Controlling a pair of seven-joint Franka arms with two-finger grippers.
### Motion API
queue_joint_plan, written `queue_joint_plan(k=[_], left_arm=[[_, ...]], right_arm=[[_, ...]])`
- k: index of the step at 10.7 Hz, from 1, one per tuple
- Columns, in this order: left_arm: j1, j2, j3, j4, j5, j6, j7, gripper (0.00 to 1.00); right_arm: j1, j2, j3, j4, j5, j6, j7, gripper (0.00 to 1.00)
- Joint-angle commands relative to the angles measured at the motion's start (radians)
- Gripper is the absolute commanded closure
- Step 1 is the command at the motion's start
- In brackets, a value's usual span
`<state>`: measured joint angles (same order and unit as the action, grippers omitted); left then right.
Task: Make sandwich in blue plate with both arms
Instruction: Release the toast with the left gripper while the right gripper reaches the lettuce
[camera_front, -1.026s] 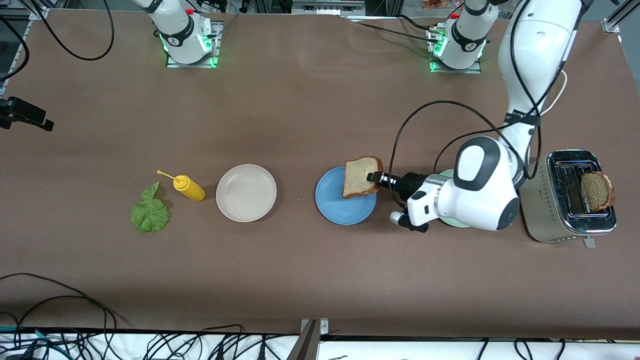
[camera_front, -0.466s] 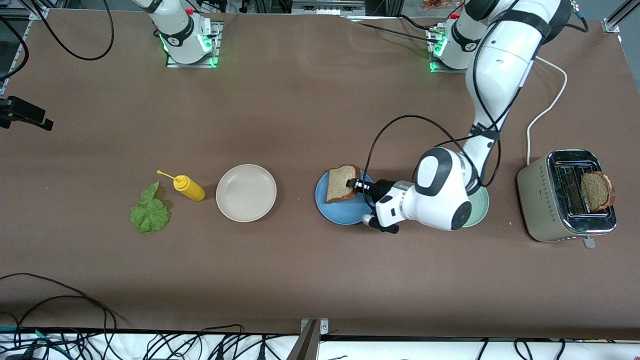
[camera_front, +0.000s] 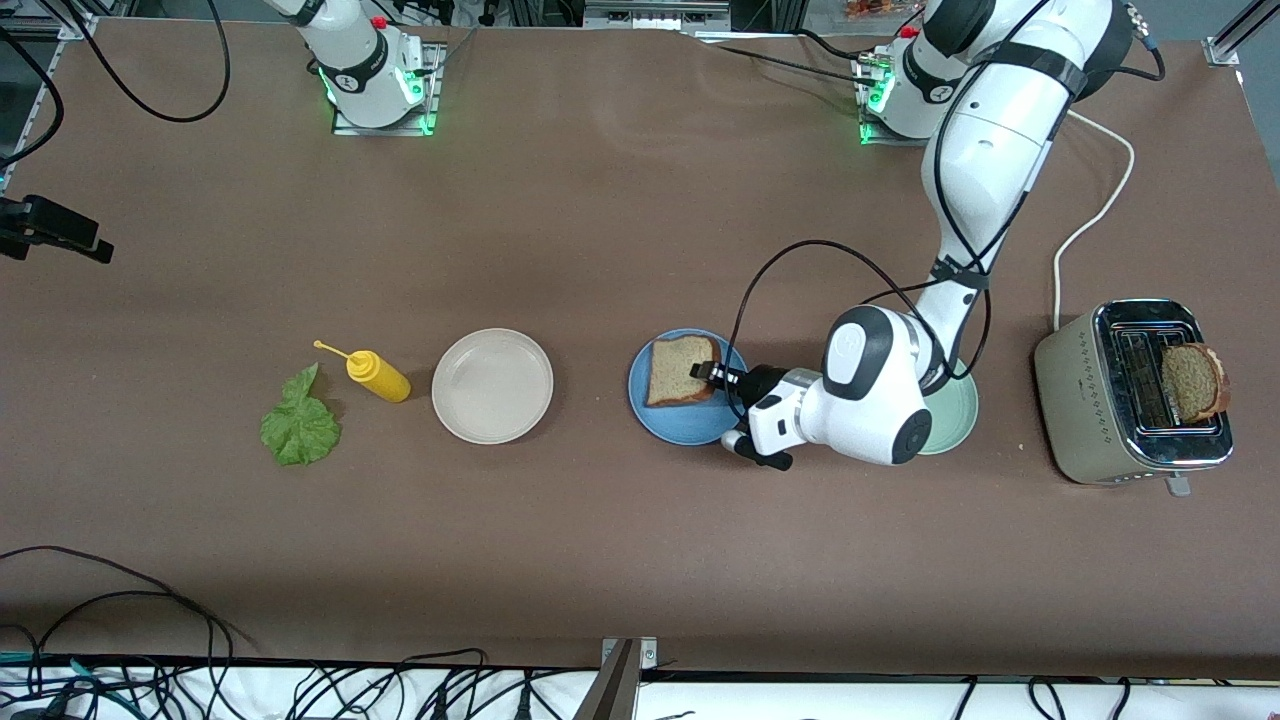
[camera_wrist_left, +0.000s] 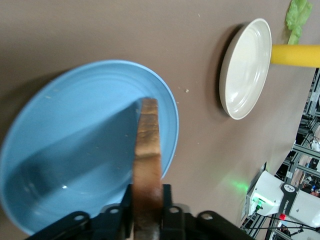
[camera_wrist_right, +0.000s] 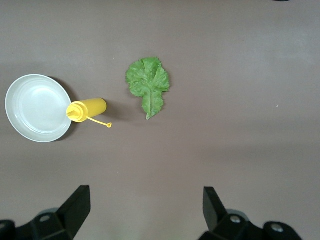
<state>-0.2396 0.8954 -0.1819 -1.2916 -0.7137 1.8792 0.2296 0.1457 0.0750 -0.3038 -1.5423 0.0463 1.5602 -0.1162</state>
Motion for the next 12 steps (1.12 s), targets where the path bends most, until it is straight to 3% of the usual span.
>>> queue_joint_plan(k=[1,5,7,12], left_arm=[[0.071,-0.024,0.007,-0.006,0.005,-0.009,0.031,0.0],[0.097,-0.134,0.009,0.002,0.312,-0.083,0.02,0.0],[0.121,-0.186,0.012,0.0,0.406,-0.084,0.02,0.0],[0.198,-0.351,0.012,-0.011,0.716,-0.126,0.02,0.0]], right_arm=[[0.005,0.018,-0.005,0.017,0.018,-0.012,-0.039,0.0],[0.022,0.045,0.015,0.019,0.012,-0.002,-0.039,0.0],[0.025,0.06,0.017,0.017,0.041,0.035,-0.039,0.0],[0.045,0.21,0.017,0.019,0.037,0.162,-0.083,0.0]])
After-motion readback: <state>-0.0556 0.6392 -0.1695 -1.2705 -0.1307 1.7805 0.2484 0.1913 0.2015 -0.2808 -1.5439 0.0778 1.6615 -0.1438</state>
